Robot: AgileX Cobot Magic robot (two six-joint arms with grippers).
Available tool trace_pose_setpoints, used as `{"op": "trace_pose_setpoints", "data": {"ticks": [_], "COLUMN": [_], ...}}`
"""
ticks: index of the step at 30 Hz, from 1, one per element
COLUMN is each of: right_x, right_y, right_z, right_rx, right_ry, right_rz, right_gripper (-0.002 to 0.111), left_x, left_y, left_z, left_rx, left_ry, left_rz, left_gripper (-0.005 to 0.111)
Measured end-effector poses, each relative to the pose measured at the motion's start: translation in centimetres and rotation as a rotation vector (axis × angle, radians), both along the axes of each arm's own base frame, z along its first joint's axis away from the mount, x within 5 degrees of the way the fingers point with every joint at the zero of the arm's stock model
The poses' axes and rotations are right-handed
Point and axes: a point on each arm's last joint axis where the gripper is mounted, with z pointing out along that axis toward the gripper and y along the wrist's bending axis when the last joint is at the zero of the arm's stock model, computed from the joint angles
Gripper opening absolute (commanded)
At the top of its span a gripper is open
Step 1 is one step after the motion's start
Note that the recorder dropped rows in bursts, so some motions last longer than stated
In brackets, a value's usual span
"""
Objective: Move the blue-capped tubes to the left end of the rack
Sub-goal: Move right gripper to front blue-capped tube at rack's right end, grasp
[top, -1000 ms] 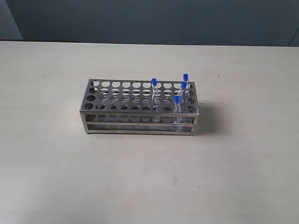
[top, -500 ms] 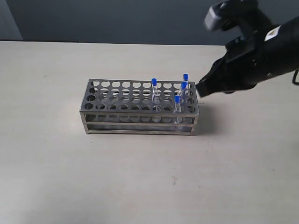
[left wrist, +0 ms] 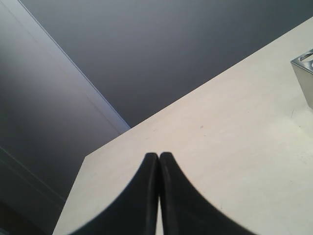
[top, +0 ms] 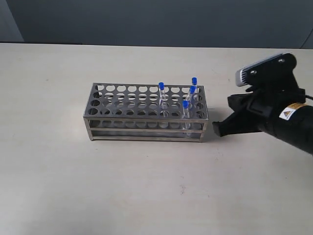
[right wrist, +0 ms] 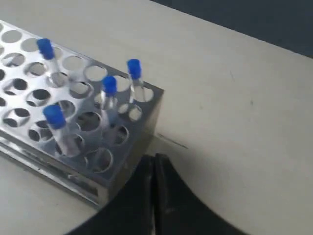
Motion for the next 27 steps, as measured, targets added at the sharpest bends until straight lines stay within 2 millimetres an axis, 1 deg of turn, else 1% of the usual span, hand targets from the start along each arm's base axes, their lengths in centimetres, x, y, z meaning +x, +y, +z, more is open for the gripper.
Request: {"op": "trace_pose_setpoints", "data": {"ticks": [1, 3, 4, 7, 9, 21, 27], "right_x": [0.0, -0.1, -0.1, 0.3, 0.4, 0.1, 0.5], "right_y": [0.8, 2.4, 3.2, 4.0, 4.1, 5.0, 5.3], "right_z": [-0.3, -1.6, -2.5, -4.8, -5.4, -5.0, -5.5], "right_rx": [-0.007, -0.046, -0.061, -0.080, -0.078, 0.032, 0.063], "right_ry": [-0.024, -0.067, -0.082, -0.074, -0.063, -0.070, -0.102], "right_rz": [0.036, 0.128, 0.162, 0.176, 0.171, 0.219, 0.211], "right_gripper": [-0.001, 0.000, 0.003, 0.025, 0.031, 0.031, 0.031], "left_x": [0.0, 0.0, 0.0, 0.0, 0.0, 0.0, 0.0], "left_y": [0.0, 0.0, 0.0, 0.0, 0.0, 0.0, 0.0], "left_z": [0.0, 0.0, 0.0, 0.0, 0.0, 0.0, 0.0], "left_rx": [0.000, 0.000, 0.000, 0.000, 0.000, 0.000, 0.000], "left_ry": [0.000, 0.000, 0.000, 0.000, 0.000, 0.000, 0.000], "left_rz": [0.000, 0.000, 0.000, 0.000, 0.000, 0.000, 0.000], "left_gripper": [0.001, 0.001, 0.001, 0.001, 0.001, 0.001, 0.001]}}
